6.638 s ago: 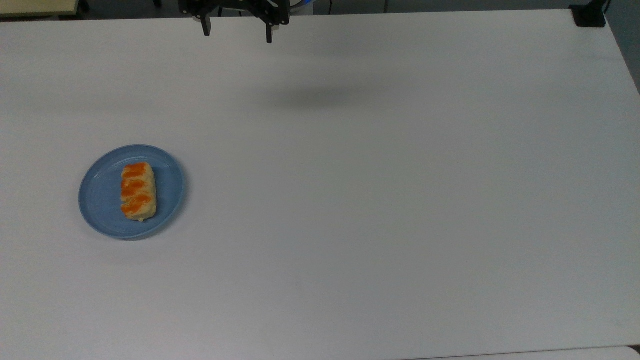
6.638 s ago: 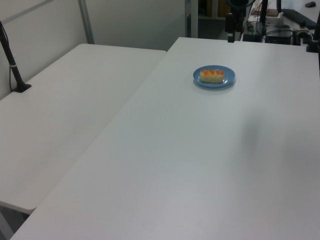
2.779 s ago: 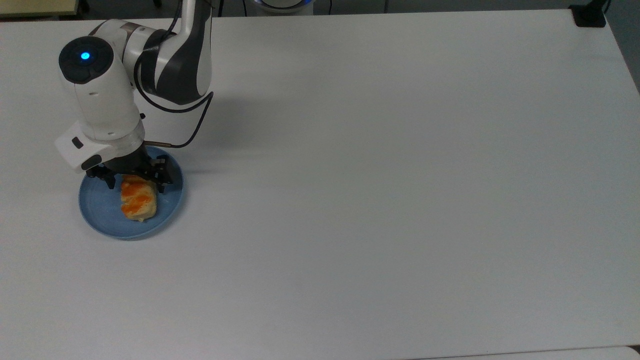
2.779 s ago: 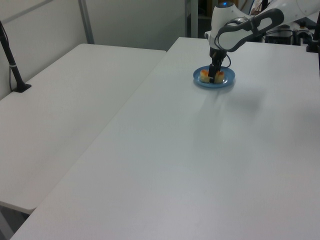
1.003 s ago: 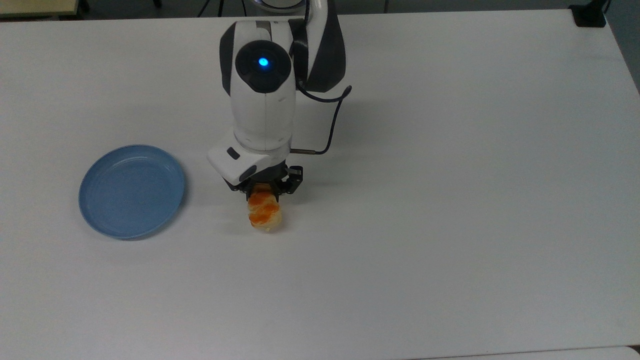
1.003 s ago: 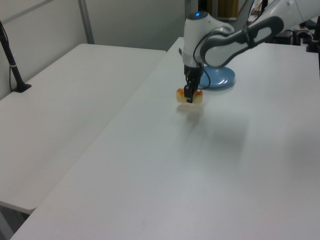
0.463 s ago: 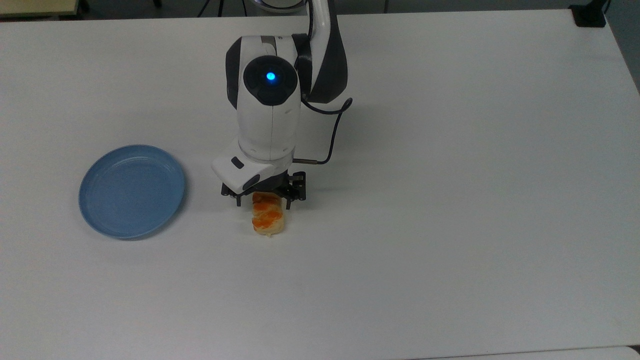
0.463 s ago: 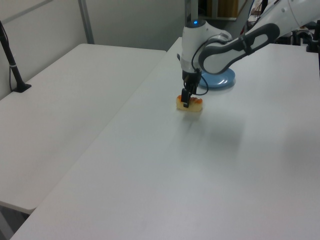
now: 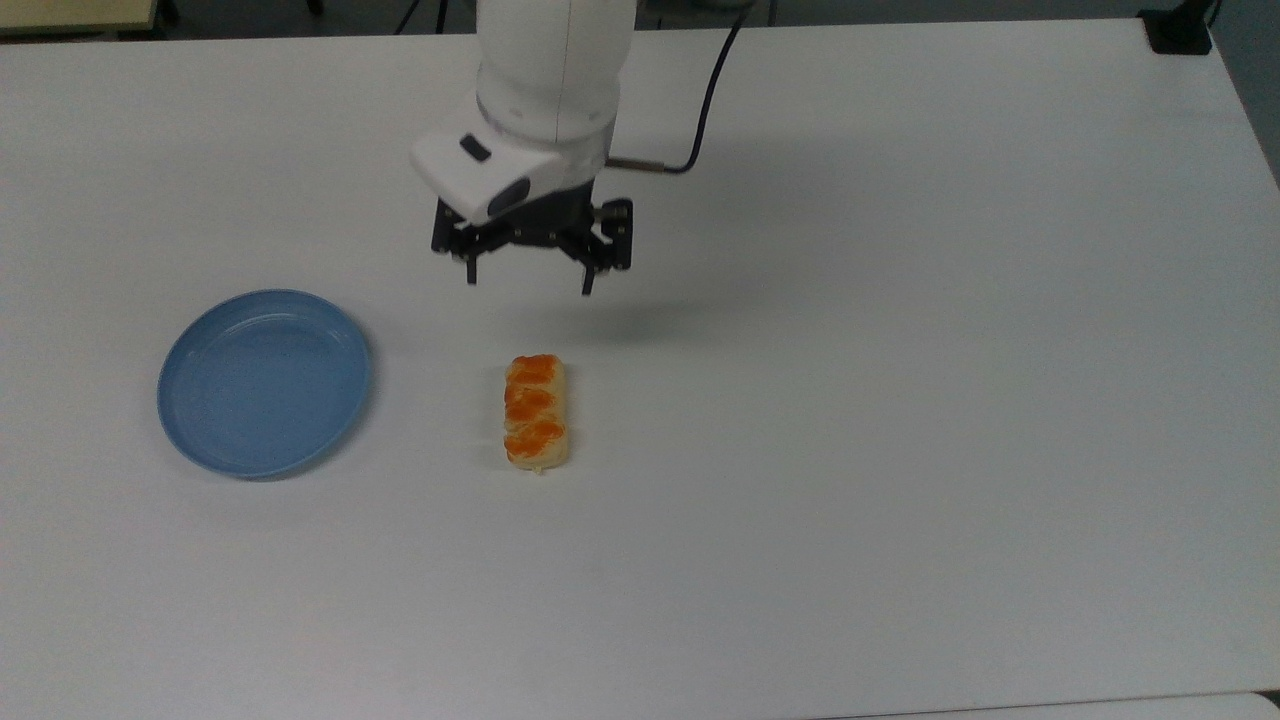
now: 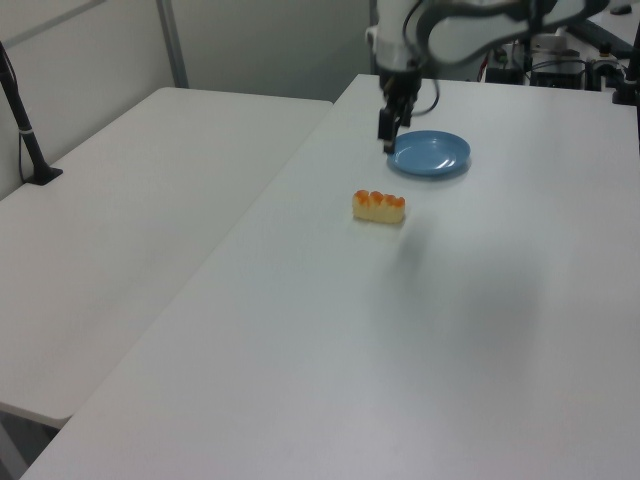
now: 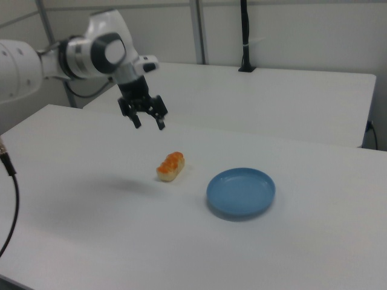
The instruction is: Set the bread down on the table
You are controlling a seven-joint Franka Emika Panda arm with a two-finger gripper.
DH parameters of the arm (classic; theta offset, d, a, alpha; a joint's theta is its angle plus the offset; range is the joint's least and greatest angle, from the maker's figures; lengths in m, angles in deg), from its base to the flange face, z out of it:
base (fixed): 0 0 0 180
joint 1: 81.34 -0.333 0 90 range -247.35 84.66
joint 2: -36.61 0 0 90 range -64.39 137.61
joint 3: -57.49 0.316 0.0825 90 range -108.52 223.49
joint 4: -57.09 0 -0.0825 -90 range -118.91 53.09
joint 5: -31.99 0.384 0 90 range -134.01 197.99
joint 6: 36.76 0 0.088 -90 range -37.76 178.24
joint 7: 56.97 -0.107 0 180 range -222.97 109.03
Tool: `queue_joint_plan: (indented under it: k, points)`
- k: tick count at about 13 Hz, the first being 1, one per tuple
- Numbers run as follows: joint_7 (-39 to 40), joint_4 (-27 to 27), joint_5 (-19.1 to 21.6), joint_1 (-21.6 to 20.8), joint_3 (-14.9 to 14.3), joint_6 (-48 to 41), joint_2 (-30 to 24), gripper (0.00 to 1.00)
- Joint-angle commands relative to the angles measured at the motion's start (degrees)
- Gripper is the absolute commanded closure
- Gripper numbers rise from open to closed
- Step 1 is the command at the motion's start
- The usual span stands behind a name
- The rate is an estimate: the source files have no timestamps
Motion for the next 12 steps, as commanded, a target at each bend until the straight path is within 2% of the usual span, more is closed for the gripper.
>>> queue_joint_plan:
  k: [1, 3, 5, 12]
  points:
    - [-0.30, -3.79, 0.20, -0.50, -0.51, -5.35, -8.11, 0.00]
    - [-0.13, -4.06, 4.31, -0.15, -1.48, -9.74, -11.62, 0.00]
    - [0.05, -4.06, 6.43, -0.06, -2.44, -11.33, -13.38, 0.00]
    - [0.05, -4.23, 6.88, 0.38, -2.53, -13.80, -14.36, 0.00]
